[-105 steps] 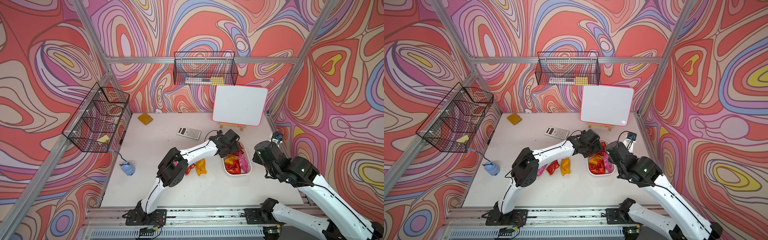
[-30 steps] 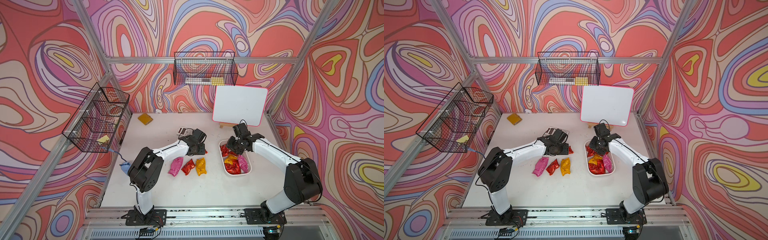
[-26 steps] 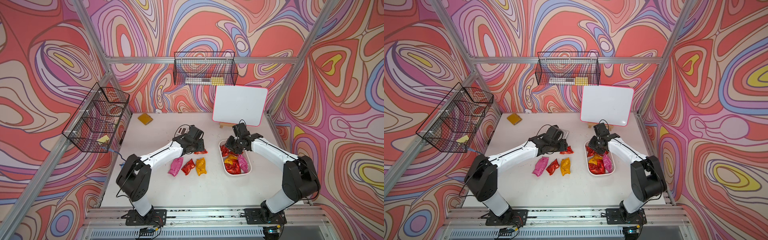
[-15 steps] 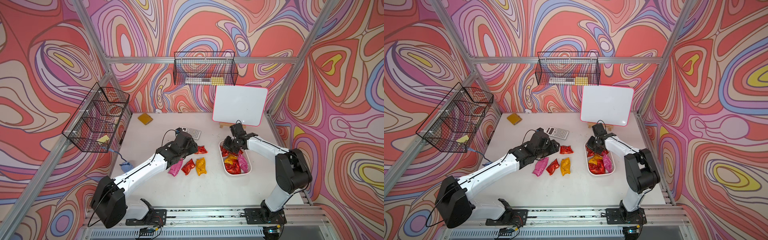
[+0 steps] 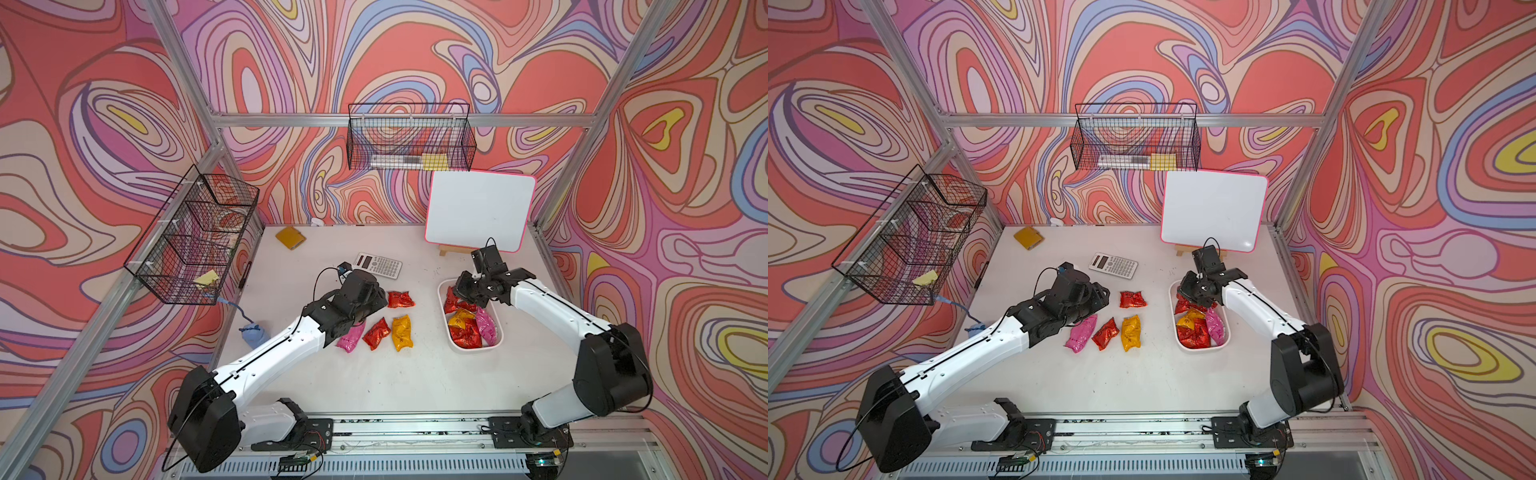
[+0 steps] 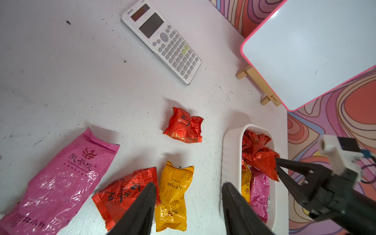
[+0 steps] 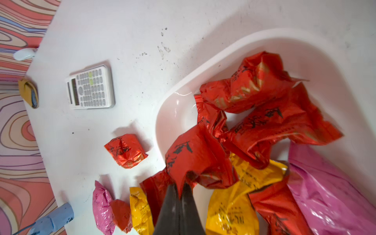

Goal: Take the tea bags out of the storage box
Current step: Pick up the tea bag from the storage box, then place the tea bag at the center of the board.

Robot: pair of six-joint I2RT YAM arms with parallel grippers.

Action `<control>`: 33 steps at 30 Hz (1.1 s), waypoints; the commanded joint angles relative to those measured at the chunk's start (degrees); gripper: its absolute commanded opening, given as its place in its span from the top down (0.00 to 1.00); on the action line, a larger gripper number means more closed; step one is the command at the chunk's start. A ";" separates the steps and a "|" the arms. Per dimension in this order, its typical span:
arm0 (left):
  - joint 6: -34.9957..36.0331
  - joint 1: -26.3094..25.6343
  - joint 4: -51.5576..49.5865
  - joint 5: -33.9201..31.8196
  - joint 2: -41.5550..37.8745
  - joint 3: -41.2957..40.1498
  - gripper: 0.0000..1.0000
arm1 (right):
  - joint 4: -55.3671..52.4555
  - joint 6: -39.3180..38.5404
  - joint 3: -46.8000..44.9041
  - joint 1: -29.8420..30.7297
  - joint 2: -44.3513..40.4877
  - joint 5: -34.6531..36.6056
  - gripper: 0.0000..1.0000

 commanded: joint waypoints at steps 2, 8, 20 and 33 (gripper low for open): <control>-5.38 2.18 -1.71 -1.44 -1.90 -3.93 0.44 | -5.59 -6.03 2.62 3.92 -3.01 2.49 1.00; -13.52 5.62 -4.44 -4.15 -7.23 -10.33 0.45 | -6.30 -11.15 14.26 17.78 6.15 5.05 1.00; -20.75 6.21 -13.55 -12.86 -22.44 -18.21 0.46 | -7.38 -16.72 38.05 26.10 35.64 2.11 1.00; -11.83 6.23 -9.48 -10.34 -22.19 -15.83 0.45 | -9.06 -17.75 43.73 26.72 39.71 2.81 0.66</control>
